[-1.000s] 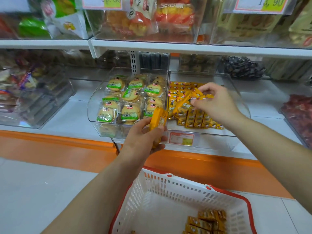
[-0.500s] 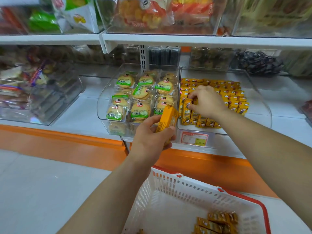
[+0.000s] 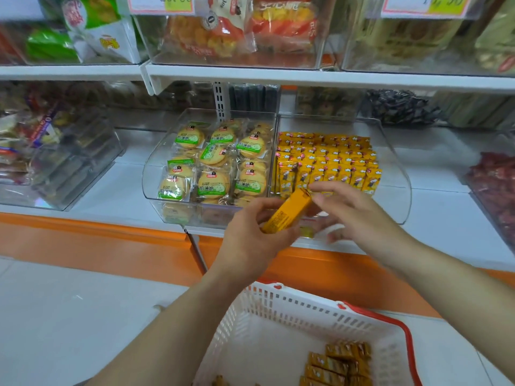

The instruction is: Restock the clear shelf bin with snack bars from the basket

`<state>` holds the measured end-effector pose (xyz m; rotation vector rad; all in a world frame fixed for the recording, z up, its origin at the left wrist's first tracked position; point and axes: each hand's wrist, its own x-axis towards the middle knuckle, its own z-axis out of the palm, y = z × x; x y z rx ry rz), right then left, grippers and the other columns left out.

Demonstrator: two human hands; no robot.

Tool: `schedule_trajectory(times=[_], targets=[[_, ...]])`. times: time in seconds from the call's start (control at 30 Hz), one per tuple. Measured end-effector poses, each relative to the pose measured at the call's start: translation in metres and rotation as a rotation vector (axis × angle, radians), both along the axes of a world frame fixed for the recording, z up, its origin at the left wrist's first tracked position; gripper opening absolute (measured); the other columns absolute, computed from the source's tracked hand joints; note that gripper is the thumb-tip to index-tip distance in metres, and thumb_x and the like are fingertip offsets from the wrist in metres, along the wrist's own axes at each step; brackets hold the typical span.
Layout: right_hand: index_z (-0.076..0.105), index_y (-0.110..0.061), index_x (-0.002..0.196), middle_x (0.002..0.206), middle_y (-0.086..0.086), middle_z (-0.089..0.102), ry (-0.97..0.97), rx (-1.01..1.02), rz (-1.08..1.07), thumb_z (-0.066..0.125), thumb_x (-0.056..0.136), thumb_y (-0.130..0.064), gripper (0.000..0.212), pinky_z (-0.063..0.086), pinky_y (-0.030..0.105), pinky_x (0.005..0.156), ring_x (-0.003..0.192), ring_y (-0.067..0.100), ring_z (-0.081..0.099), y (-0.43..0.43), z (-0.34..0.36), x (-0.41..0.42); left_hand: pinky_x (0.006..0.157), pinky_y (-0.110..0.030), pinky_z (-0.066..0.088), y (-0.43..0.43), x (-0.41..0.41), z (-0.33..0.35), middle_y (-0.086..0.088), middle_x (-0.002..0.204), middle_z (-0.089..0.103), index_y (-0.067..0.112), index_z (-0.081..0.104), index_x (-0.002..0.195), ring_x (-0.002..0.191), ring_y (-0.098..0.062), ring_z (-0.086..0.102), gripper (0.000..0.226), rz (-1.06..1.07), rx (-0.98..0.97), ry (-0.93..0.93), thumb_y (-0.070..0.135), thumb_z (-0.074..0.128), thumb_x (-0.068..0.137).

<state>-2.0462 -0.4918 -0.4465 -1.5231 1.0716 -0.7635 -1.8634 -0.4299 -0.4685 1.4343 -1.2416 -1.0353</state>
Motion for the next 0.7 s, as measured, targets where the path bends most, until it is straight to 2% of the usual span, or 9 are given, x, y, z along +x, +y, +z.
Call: schedule_trajectory(times=[0.1, 0.2, 0.27, 0.37, 0.53, 0.7], targets=[[0.062, -0.03, 0.117, 0.092, 0.002, 0.073, -0.014, 0.066, 0.015, 0.064, 0.093, -0.038, 0.025, 0.052, 0.029, 0.055, 0.069, 0.019, 0.071, 0.013, -0.003, -0.005, 0.069, -0.021, 0.057, 0.007, -0.014, -0.005, 0.016, 0.1, 0.075, 0.042, 0.063, 0.104, 0.087, 0.0, 0.07, 0.04, -0.04, -0.047, -0.077, 0.02, 0.086, 0.081], [0.062, -0.021, 0.111, 0.083, 0.002, 0.073, -0.067, 0.042, 0.03, 0.069, 0.09, -0.024, 0.022, 0.052, 0.028, 0.055, 0.065, 0.018, 0.068, 0.009, -0.002, -0.013, 0.074, -0.022, 0.059, 0.012, -0.021, -0.008, 0.018, 0.104, 0.073, 0.042, 0.064, 0.107, 0.091, -0.002, 0.07, 0.042, -0.042, -0.058, -0.071, 0.023, 0.088, 0.079], [0.064, -0.023, 0.111, 0.094, 0.002, 0.073, -0.104, 0.039, 0.086, 0.069, 0.091, -0.013, 0.023, 0.055, 0.027, 0.063, 0.074, 0.019, 0.07, 0.007, -0.002, -0.02, 0.075, -0.027, 0.06, 0.012, -0.023, -0.008, 0.014, 0.107, 0.073, 0.04, 0.065, 0.111, 0.092, -0.006, 0.071, 0.04, -0.033, -0.026, -0.039, 0.028, 0.087, 0.08], [0.068, -0.027, 0.108, 0.119, 0.001, 0.068, -0.168, 0.027, 0.117, 0.067, 0.09, -0.001, 0.032, 0.057, 0.029, 0.075, 0.093, 0.022, 0.072, 0.004, -0.007, -0.027, 0.065, -0.027, 0.06, 0.011, -0.021, -0.006, 0.007, 0.101, 0.074, 0.038, 0.064, 0.108, 0.079, -0.013, 0.073, 0.03, -0.038, 0.035, 0.045, 0.03, 0.082, 0.085], [0.073, -0.03, 0.101, 0.127, 0.001, 0.064, -0.226, 0.042, 0.087, 0.065, 0.089, 0.007, 0.04, 0.057, 0.03, 0.078, 0.116, 0.024, 0.064, 0.001, -0.011, -0.029, 0.063, -0.023, 0.058, 0.008, -0.019, -0.006, 0.008, 0.104, 0.074, 0.033, 0.067, 0.111, 0.08, -0.015, 0.074, 0.028, -0.058, 0.066, 0.085, 0.028, 0.08, 0.087], [0.072, -0.024, 0.094, 0.117, 0.011, 0.067, -0.202, 0.059, 0.025, 0.069, 0.089, -0.002, 0.023, 0.059, 0.034, 0.073, 0.098, 0.026, 0.071, -0.001, -0.009, -0.024, 0.064, -0.022, 0.058, 0.005, -0.015, -0.008, 0.012, 0.099, 0.074, 0.034, 0.069, 0.111, 0.077, -0.009, 0.07, 0.033, 0.001, 0.063, 0.143, 0.03, 0.084, 0.083]])
